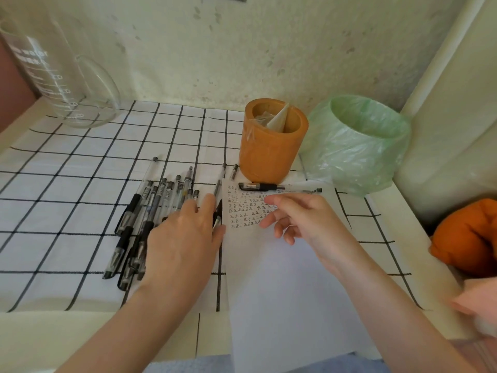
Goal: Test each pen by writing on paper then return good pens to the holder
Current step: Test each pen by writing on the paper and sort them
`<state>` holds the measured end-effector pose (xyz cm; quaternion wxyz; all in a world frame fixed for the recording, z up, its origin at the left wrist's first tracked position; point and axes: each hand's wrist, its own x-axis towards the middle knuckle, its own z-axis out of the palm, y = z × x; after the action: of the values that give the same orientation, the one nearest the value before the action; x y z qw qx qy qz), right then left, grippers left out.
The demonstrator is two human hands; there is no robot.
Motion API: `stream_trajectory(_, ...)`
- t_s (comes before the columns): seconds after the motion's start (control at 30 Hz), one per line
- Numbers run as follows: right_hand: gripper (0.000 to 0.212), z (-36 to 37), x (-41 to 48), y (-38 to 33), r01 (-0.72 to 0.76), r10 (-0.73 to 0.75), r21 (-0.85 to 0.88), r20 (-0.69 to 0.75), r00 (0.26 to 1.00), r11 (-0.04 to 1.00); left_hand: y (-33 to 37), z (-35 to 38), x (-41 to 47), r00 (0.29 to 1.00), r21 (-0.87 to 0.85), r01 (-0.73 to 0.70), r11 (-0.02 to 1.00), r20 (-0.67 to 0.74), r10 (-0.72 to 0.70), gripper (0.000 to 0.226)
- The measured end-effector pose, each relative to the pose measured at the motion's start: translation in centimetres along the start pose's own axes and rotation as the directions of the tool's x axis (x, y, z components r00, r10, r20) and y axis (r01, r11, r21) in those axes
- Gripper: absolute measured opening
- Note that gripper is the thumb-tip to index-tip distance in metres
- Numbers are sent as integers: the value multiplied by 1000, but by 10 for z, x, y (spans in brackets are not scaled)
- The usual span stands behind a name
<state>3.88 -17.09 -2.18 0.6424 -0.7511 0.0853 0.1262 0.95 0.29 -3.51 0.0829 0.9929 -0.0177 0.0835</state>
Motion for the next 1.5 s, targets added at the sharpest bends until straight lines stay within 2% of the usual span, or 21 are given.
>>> stream_trajectory(0.17,17,1,-4,0,12,-11,-18,26,1000,1000,-1,-4,3,1000,-17,6,1000,6,-6,23)
stream_trajectory(0.37,18,1,-7,0,32,-31,-35,45,999,999,-4,-4,4,995,-27,85,996,52,-83,22)
stream_trajectory(0.5,19,5,-9,1,49,-46,-48,77,996,998,-6,-12,6,995,-183,92,979,-8,-95,20)
stream_trajectory(0.6,23,8,-10,0,63,-60,-27,113,992,998,-5,-18,6,996,-414,-20,910,-92,-20,22)
stream_trajectory(0.7,35,10,-12,-3,77,-81,37,143,986,996,3,-18,3,991,-550,-124,826,-26,132,25)
stream_trajectory(0.83,36,5,-10,-9,104,-115,117,92,989,988,2,-16,-1,968,-548,-185,816,43,248,25)
stream_trajectory(0.97,43,7,-8,-10,108,-122,129,106,987,986,-1,-18,-10,934,-552,-233,801,103,343,22)
stream_trajectory(1.03,32,8,-9,-10,141,-153,119,99,983,983,0,-16,-14,947,-592,-185,784,107,304,19)
stream_trajectory(1.1,18,8,-13,-10,182,-194,119,95,976,976,0,-14,-13,968,-693,-74,717,125,220,16)
stream_trajectory(1.2,15,6,-17,-10,237,-245,89,91,965,967,5,-12,-7,948,-772,6,635,207,242,19)
stream_trajectory(1.3,14,4,-18,-9,245,-250,81,63,966,966,13,-13,-9,944,-781,-7,624,200,262,15)
stream_trajectory(1.5,17,3,-20,-8,234,-244,92,129,961,968,17,-12,-13,960,-768,-46,639,142,240,20)
